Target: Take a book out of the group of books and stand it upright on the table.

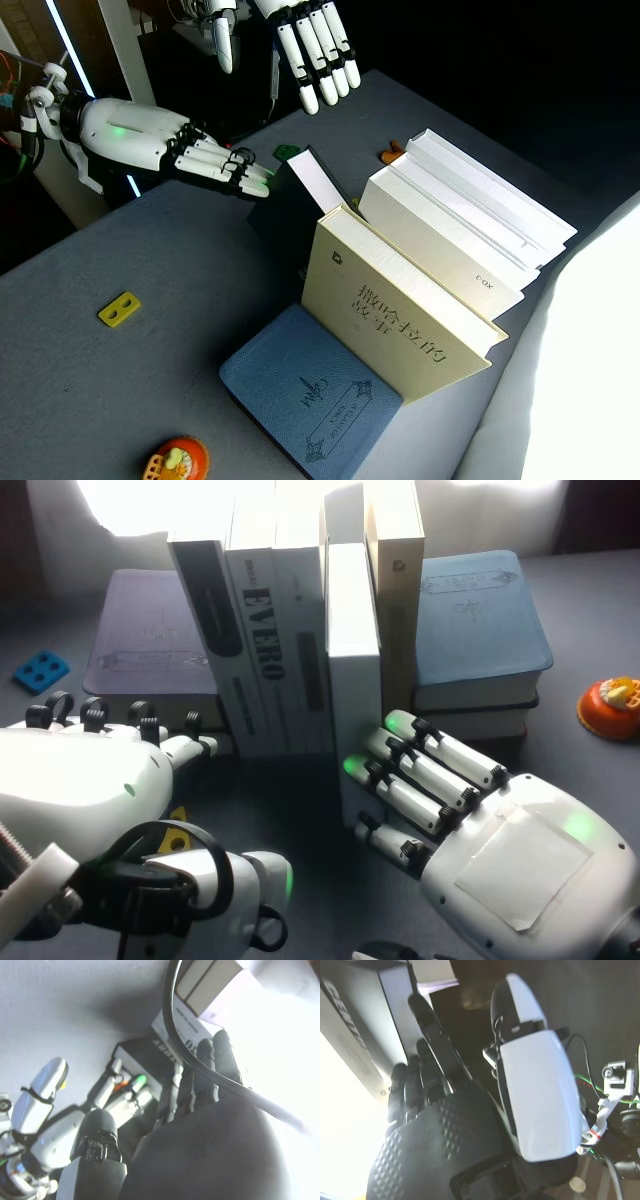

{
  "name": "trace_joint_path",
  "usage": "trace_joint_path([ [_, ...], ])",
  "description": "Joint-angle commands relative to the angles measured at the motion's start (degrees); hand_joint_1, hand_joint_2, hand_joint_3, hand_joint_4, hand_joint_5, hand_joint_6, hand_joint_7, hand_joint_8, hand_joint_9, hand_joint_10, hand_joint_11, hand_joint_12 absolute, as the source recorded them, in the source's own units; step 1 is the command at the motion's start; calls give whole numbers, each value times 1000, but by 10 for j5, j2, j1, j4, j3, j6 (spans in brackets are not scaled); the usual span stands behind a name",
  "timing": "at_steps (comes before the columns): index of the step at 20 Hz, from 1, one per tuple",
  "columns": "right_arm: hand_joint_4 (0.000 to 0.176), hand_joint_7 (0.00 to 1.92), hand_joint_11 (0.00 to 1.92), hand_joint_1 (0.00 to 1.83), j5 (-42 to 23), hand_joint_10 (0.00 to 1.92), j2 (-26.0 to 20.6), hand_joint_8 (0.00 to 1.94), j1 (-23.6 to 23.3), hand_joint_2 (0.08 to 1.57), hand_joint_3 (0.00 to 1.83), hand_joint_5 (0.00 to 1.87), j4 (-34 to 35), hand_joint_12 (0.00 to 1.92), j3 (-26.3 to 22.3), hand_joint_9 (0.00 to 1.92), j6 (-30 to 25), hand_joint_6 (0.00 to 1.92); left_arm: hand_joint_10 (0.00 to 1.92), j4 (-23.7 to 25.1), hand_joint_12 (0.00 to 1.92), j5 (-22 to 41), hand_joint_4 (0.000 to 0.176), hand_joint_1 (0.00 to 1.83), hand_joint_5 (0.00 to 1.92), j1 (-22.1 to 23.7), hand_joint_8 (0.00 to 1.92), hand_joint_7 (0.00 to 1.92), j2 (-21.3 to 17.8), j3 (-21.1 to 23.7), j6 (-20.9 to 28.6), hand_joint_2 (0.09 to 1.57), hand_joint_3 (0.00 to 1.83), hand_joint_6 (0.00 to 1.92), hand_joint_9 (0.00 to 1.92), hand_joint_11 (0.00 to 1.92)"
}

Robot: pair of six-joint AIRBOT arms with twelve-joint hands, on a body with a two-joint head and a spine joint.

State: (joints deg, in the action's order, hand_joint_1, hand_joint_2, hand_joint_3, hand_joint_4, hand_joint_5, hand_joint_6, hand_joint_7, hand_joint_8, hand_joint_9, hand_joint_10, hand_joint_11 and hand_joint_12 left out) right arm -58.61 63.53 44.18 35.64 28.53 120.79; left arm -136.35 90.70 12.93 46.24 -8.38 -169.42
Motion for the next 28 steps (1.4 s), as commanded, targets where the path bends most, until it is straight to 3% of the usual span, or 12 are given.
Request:
trace_joint_path([
  [1,0,54,0,0,-46,0,1,0,0,1214,3,577,-31,0,3,0,-2,80,2,48,0,-8,59,0,34,4,0,13,-2,2,2,1322,3,5,9,0],
  [10,0,80,0,0,-34,0,7,12,20,1213,1,587,-34,0,9,0,-5,79,5,48,0,-8,50,0,26,4,4,20,-2,2,2,1320,1,7,14,0],
  [16,0,68,0,0,-43,0,-3,4,50,1207,0,580,-75,0,-10,0,3,74,6,48,0,-8,50,0,40,4,6,28,-2,2,2,1327,3,10,21,0],
  [23,0,121,0,0,-61,1,-43,23,62,1217,3,510,-88,0,-72,4,20,40,12,48,4,-8,53,0,57,4,10,46,-2,1,2,1328,1,13,39,8],
  [26,0,172,0,21,-67,34,-78,32,62,1220,3,406,-140,0,-97,85,-16,0,16,48,42,-8,47,0,134,4,10,129,-2,0,2,1322,0,20,93,47],
  [27,0,389,0,25,-69,135,-94,6,60,1214,0,411,-154,564,-107,273,-28,0,9,48,760,-7,30,0,347,4,70,384,-2,-1,2,1331,0,3,408,9],
  [28,0,389,0,25,-69,135,-111,6,57,1214,0,411,-166,564,-115,273,-43,0,9,48,760,-7,30,0,347,4,70,384,-2,-1,2,1331,0,3,408,9],
])
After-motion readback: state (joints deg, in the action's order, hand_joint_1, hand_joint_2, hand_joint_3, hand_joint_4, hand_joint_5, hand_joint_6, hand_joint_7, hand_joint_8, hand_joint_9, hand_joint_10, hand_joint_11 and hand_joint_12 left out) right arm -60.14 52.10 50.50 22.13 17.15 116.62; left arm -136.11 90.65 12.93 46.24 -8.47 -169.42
